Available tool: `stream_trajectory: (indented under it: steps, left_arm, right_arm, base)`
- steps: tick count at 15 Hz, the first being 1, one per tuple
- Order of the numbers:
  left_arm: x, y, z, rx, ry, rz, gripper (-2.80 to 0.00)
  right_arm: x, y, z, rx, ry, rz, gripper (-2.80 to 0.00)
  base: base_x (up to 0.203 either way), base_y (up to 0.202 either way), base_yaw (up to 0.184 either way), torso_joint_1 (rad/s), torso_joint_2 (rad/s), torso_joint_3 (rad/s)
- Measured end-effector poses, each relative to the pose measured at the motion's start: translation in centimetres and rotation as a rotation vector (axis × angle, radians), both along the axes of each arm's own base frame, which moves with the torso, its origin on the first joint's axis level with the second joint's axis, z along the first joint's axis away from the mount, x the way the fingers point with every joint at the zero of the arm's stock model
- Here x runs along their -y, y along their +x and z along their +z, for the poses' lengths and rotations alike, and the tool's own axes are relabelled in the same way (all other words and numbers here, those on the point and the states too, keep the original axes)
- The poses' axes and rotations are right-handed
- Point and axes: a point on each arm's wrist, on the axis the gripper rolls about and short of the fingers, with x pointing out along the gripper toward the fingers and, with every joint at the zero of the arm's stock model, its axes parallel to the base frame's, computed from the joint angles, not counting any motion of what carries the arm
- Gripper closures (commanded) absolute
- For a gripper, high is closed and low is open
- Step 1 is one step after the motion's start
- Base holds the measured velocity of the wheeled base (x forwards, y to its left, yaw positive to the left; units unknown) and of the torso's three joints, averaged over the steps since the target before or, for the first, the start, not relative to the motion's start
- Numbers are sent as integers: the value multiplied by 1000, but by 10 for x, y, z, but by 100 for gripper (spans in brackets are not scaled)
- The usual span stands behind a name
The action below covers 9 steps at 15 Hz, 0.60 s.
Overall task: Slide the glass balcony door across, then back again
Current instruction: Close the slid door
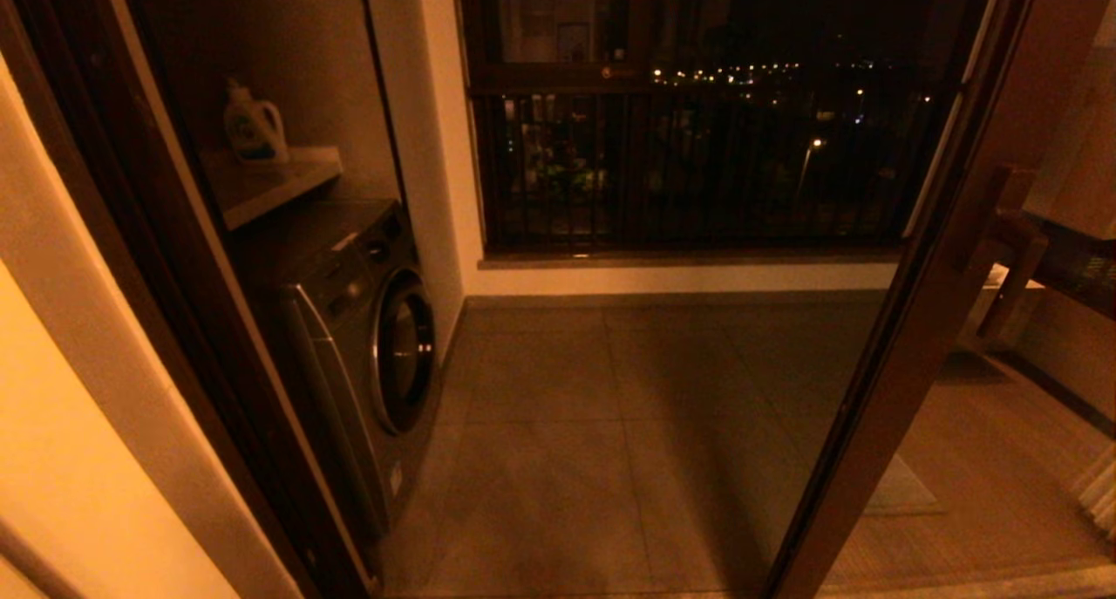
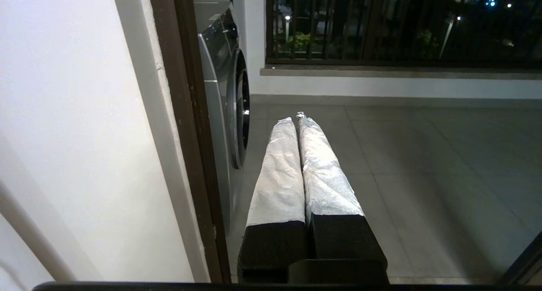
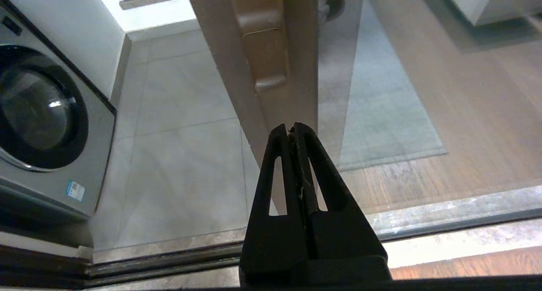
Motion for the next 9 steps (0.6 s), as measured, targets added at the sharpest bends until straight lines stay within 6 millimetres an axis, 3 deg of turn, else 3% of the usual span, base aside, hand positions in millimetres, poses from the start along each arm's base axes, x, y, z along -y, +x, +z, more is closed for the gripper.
stream_trajectory:
  steps: [3, 9]
  left_arm:
    - [0, 0, 0, 0, -1, 0, 0]
    - [0, 0, 0, 0, -1, 0, 0]
  right_arm:
    - [10, 4, -2, -7, 4, -28, 0]
    - [37, 33, -15, -50, 39, -41, 0]
  base:
    - [0, 0, 0, 0, 0, 0]
    - [0, 0, 0, 0, 0, 0]
